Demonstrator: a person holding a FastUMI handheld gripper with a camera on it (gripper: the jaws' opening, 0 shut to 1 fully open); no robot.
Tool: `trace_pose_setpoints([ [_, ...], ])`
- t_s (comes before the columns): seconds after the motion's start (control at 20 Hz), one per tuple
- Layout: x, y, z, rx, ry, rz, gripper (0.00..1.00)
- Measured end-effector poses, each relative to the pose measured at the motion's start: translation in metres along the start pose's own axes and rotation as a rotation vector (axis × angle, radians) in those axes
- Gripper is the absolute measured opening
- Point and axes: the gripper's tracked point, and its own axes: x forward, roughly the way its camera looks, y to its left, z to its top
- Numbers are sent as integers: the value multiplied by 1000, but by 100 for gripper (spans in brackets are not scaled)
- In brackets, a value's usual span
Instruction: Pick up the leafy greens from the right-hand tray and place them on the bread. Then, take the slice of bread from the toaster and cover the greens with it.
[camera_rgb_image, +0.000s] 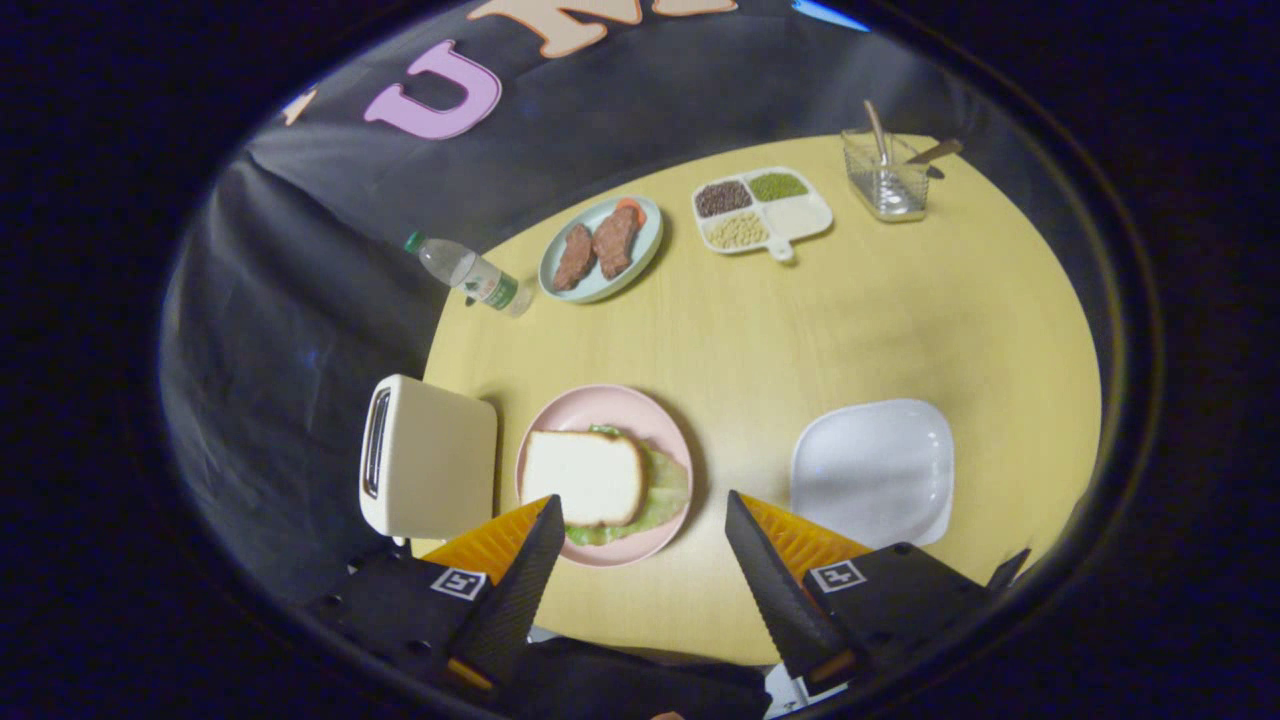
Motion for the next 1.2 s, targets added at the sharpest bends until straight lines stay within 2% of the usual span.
trace_pose_setpoints([
  [0.45,-85,-22,59,-44,-467,-54,100],
  [0.7,-133,-20,87,-146,-736,-103,100],
  [1.0,-157,-6,86,-169,-889,-82,100],
  [1.2,-172,-10,85,-238,-944,-126,100],
])
